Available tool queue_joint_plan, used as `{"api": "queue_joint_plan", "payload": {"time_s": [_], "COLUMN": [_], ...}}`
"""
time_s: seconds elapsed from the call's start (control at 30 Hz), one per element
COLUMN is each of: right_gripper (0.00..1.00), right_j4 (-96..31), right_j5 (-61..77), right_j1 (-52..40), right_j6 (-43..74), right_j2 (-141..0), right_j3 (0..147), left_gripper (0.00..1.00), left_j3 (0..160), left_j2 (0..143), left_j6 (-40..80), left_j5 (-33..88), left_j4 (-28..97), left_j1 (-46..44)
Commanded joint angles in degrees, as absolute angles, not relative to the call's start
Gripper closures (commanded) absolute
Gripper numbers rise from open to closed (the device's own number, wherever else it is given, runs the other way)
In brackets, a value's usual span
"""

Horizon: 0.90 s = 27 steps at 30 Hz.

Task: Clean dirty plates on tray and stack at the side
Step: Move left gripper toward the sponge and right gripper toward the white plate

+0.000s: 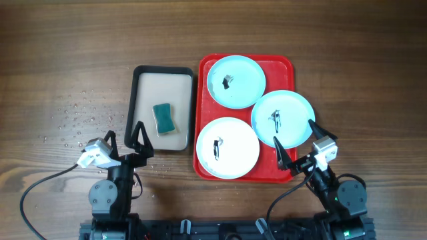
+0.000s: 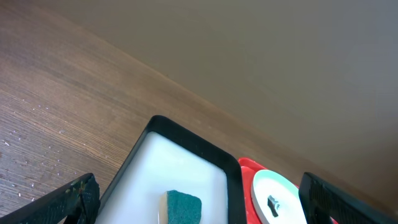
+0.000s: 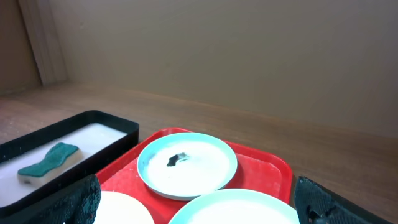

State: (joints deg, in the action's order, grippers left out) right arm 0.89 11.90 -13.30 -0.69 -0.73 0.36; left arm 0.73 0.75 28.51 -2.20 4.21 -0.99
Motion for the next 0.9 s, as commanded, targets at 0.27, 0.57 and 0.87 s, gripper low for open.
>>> {"api": "queue_joint_plan", "payload": {"time_s": [0.27, 0.57, 0.87], "right_gripper": [0.00, 0.00, 0.00], "right_j4": [0.99, 0.99, 1.30], "right_j5": [11.53, 11.53, 13.85], "right_j1": [-13.30, -13.30, -13.30], "right_j6": [0.16, 0.12, 0.32], "right_j2": [-0.27, -0.27, -0.27], "right_j3": [0.30, 0.30, 0.30], "left_gripper": [0.00, 0.00, 0.00], "left_j3": [0.34, 0.34, 0.34], "left_j2": [0.34, 0.34, 0.34], "left_j6": [27.20, 27.20, 27.42], "left_j5": [-1.74, -1.74, 5.67], "left_j4": [3.95, 3.95, 3.49], "left_j1": [-0.40, -0.40, -0.43]}}
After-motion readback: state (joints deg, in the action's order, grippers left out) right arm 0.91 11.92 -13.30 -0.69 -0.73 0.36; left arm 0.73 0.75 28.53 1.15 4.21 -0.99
